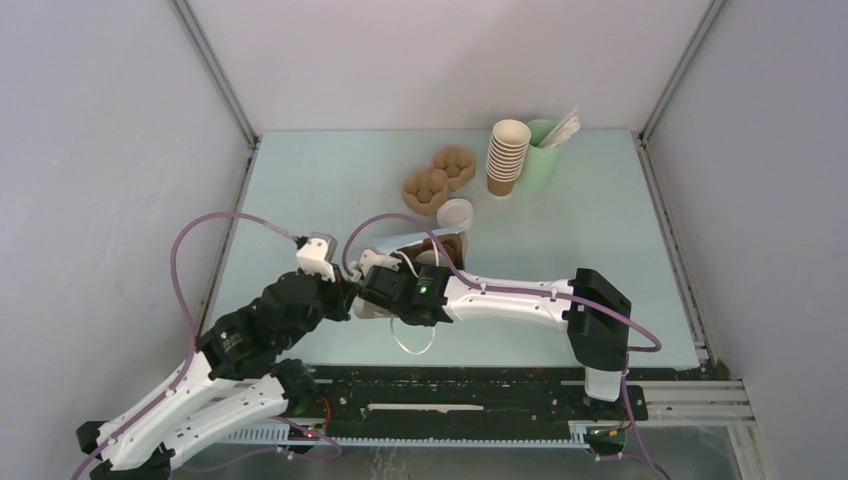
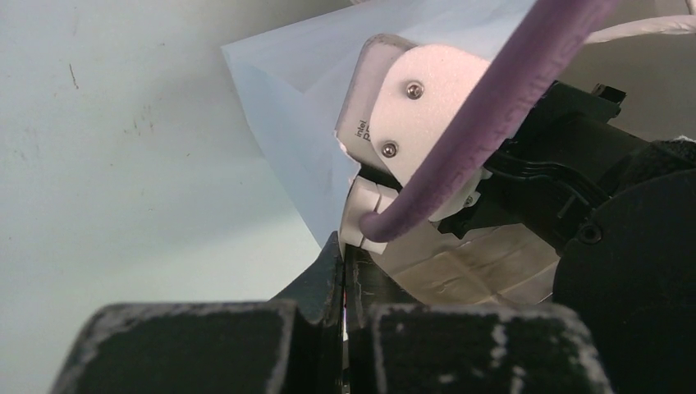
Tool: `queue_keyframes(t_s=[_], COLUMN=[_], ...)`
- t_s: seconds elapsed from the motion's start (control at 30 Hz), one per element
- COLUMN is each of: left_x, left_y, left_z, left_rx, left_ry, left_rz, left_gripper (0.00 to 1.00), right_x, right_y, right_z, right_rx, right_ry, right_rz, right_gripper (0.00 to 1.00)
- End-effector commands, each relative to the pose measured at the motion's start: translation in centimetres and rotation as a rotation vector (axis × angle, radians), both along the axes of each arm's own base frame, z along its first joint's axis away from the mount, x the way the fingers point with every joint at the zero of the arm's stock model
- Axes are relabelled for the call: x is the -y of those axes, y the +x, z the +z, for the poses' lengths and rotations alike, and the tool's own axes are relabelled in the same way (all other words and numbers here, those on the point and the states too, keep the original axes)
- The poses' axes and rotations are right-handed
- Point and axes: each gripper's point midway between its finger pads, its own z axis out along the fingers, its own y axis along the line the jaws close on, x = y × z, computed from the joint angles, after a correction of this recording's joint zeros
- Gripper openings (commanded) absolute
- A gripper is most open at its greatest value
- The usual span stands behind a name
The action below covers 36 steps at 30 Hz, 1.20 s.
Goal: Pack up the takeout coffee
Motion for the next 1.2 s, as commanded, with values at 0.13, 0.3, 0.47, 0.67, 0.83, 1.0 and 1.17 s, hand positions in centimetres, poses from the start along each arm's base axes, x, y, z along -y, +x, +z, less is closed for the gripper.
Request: queue_keyframes(t_s=[0.13,0.3,0.47,0.67,0.83,1.0,1.17], left_x=[0.8,0.7,0.8,0.9,0.6,0.6,0.7], left_y=[-0.3,-0.3,-0.2,0.1,0.1,0.1,0.1], left_z=[0.9,1.3,1.5,1.6,1.7,1.7,1.6], left_rx=[0.012,0.022,0.030,0.037,0.045,0.046,0.041], left_ry=[-0.035,-0.043,-0.041,-0.023,-0.018,-0.017,-0.013], left_rz=[-0.045,-0.042,-0.042,-0.042,-0.037,-0.041,-0.046], left_gripper=[0.00,0.00,0.00,0.00,0.00,0.00,0.00], right_x=[2.2,0.7,0.1,0.8,1.7,2.5,2.7], right_y=[-1.0,-1.2,-2.7,-3.8,-4.5,-4.2,-2.8], right_z=[1.5,3.4,3.7,3.6,2.7,1.9,1.6], right_rx=[-0.038,-0.019,-0.034,-0.084,-0.130,-0.113,-0.068], right_ry=[-0.049,0.004,-0.002,0.011,-0.012,-0.057,-0.082], right_rz=[0.000,0.026,0.107,0.151,0.185,0.166,0.123], right_gripper=[0.35,0.36,0.36,0.34,0.32,0.31,0.27])
